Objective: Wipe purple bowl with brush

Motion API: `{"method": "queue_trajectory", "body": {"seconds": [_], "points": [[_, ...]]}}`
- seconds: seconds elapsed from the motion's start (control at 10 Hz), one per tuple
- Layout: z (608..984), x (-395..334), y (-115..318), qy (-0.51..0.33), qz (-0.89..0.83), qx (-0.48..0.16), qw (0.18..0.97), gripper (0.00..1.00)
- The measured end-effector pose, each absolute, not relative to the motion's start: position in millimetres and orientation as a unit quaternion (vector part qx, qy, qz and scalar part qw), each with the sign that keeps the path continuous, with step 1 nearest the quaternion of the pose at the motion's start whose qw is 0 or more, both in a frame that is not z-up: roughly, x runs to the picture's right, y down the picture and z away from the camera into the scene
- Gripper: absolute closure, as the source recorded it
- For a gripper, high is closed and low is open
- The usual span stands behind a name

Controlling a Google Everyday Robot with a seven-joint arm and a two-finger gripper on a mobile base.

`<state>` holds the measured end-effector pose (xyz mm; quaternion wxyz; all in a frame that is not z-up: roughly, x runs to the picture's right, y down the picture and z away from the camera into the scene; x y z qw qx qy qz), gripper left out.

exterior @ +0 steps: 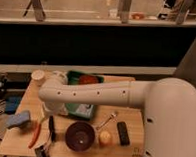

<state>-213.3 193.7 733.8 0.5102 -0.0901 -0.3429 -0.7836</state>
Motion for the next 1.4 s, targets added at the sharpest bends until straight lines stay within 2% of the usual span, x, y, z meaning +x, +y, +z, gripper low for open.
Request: {"method": "queue_trajectory", "body": {"seconds": [0.4, 0.8, 1.3, 1.4], "points": [[757, -222, 225, -0.323, -0.787, -0.133, 0.509, 0.20], [754, -229, 258, -0.313, -0.787, -0.168, 0.504, 0.20], [761, -228, 299, -0.343, -0.749, -0.236, 0.516, 0.20], [759, -229, 302, -0.346, -0.747, -0.239, 0.514, 0.26]]}}
